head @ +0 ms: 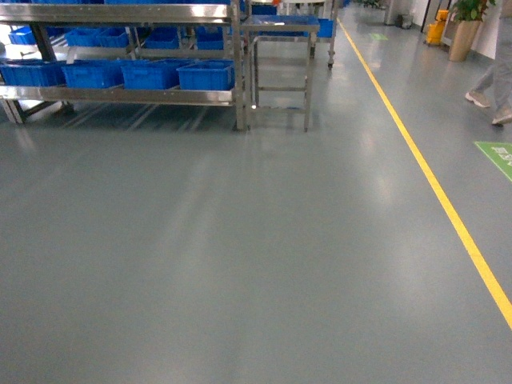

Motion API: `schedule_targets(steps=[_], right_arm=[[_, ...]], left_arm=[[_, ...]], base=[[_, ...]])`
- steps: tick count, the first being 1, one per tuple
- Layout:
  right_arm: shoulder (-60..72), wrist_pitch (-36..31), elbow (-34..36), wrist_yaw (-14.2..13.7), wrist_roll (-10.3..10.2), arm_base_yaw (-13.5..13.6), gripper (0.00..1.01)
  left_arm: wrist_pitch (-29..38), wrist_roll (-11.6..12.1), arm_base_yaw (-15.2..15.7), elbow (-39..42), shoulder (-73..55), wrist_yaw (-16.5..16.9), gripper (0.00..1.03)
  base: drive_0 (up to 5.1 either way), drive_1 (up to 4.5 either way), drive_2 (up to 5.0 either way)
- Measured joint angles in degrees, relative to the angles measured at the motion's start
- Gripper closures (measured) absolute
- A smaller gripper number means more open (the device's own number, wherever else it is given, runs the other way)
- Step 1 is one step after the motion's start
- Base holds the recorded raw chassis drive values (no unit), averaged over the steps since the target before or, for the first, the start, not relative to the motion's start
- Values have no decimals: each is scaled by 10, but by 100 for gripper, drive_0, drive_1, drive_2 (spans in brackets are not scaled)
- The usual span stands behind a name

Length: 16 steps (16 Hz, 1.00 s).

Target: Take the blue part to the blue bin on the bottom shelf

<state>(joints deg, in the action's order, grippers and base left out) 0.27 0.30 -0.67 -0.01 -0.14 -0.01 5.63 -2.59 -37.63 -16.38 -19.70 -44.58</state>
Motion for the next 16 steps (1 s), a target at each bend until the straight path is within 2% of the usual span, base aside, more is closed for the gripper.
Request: schedule_targets(steps=[6, 16], right_arm=[[0, 0, 0, 0, 0, 0, 3], [0, 0, 0, 0, 0, 0, 3]], left_arm=[[0, 0, 0, 0, 0, 0, 60], [1, 0, 0, 0, 2, 0, 60]], base=[[0, 0, 0], [-10, 412, -431]])
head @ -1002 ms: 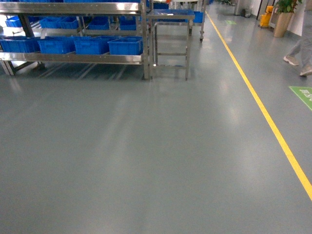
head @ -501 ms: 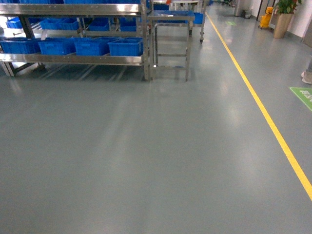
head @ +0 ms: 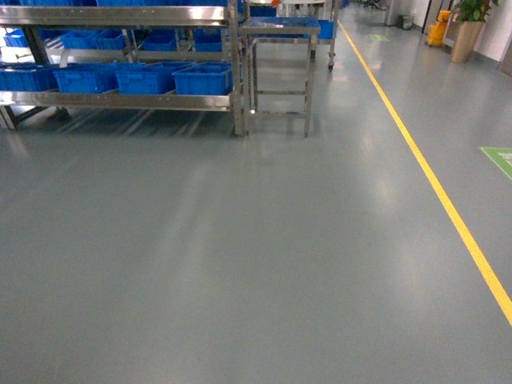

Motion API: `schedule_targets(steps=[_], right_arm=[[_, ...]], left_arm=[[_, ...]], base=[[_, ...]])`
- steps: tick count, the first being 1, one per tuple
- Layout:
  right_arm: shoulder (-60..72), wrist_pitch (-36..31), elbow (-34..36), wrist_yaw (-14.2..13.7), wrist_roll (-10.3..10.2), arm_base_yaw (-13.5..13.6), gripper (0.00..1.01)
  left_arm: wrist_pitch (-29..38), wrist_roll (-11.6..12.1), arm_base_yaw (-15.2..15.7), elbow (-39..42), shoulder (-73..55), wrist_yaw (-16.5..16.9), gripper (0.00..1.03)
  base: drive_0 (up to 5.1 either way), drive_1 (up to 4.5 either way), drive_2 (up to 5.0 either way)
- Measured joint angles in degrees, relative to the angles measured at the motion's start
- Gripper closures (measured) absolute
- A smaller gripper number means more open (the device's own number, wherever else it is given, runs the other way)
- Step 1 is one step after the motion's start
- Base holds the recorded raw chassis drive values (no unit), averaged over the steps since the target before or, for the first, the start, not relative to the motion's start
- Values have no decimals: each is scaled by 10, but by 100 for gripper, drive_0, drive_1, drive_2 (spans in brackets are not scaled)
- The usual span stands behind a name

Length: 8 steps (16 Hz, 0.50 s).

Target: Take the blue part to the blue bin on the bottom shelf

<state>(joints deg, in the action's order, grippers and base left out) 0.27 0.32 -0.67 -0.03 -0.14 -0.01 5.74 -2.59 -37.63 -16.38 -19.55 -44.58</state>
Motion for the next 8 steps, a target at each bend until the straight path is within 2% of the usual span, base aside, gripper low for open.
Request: schedule_targets(steps=[8], right_arm=[[0, 0, 0, 0, 0, 0, 3]], left_arm=[[-1, 0, 0, 0, -1, 0, 60]], base=[[1, 422, -421]])
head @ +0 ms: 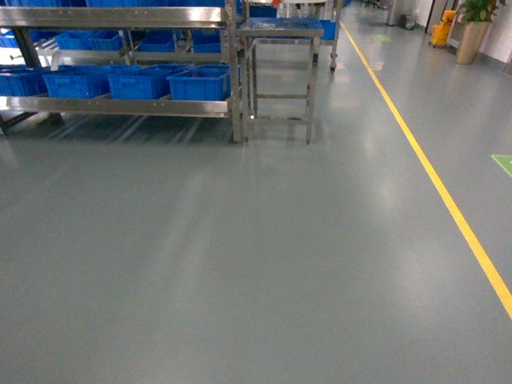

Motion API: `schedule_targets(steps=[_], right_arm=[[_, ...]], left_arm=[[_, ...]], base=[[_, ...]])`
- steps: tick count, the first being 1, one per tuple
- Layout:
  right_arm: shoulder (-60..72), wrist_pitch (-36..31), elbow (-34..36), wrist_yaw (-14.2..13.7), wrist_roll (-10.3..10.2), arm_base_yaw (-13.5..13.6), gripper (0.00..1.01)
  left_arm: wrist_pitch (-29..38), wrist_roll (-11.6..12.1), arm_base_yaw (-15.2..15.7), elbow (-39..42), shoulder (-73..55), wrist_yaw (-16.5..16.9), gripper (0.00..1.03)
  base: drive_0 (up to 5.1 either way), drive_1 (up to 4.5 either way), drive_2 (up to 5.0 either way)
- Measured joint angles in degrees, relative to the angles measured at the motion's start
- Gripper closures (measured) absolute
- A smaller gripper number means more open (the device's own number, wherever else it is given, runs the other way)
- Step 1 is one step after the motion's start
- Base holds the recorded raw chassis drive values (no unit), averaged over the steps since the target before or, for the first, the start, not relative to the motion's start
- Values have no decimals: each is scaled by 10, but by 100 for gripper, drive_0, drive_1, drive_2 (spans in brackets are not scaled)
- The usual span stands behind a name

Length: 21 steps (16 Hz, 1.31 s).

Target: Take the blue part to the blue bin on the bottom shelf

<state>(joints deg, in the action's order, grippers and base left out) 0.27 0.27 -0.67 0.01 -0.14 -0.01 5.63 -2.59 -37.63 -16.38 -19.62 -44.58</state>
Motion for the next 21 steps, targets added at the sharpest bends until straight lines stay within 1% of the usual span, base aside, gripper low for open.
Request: schedule_targets(steps=[11, 13, 16, 21], right_arm=[[0, -1, 0, 0, 0, 0, 3], [0, 0, 0, 0, 0, 0, 3], [0, 0, 0, 0, 0, 0, 3], [0, 0, 0, 0, 0, 0, 3]], left_arm=[[0, 0, 0, 0, -1, 0, 60], [1, 0, 0, 0, 1, -4, 60], [-1, 0, -1, 0, -2, 1, 60], [0, 0, 0, 0, -1, -1, 60]], base=[[3, 425, -418], [9, 430, -412], [9, 430, -412], [4, 425, -417]])
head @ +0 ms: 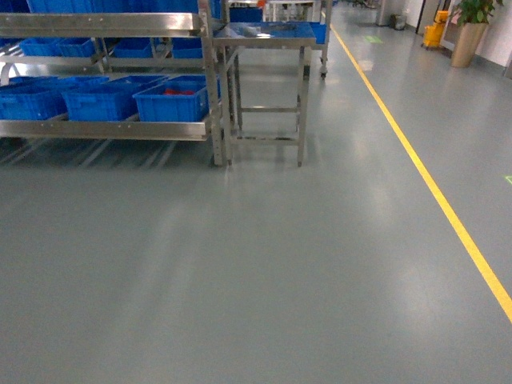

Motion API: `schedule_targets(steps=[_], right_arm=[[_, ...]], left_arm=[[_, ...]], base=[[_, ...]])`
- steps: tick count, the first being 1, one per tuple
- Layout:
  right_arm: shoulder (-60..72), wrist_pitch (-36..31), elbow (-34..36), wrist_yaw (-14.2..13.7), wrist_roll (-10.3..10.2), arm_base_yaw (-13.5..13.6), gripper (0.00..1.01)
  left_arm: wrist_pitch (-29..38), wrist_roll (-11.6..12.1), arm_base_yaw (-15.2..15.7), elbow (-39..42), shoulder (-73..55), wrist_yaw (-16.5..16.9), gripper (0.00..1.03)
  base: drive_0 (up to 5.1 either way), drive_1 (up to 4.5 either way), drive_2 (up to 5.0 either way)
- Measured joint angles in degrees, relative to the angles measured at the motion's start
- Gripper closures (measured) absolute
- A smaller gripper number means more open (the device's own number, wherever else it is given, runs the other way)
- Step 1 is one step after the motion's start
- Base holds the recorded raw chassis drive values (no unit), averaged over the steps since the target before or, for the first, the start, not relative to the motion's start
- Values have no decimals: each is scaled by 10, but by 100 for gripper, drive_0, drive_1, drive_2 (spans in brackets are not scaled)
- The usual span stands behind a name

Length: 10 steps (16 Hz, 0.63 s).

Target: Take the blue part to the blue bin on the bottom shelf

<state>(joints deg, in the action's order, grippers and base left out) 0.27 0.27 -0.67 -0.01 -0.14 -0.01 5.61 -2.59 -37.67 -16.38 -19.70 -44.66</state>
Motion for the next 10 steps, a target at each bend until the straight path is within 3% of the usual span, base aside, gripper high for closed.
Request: schedule_targets(steps=[10], right_arm=[[0, 0, 0, 0, 0, 0, 3]], left_arm=[[0, 0, 0, 0, 0, 0, 60]], base=[[1, 422, -420]])
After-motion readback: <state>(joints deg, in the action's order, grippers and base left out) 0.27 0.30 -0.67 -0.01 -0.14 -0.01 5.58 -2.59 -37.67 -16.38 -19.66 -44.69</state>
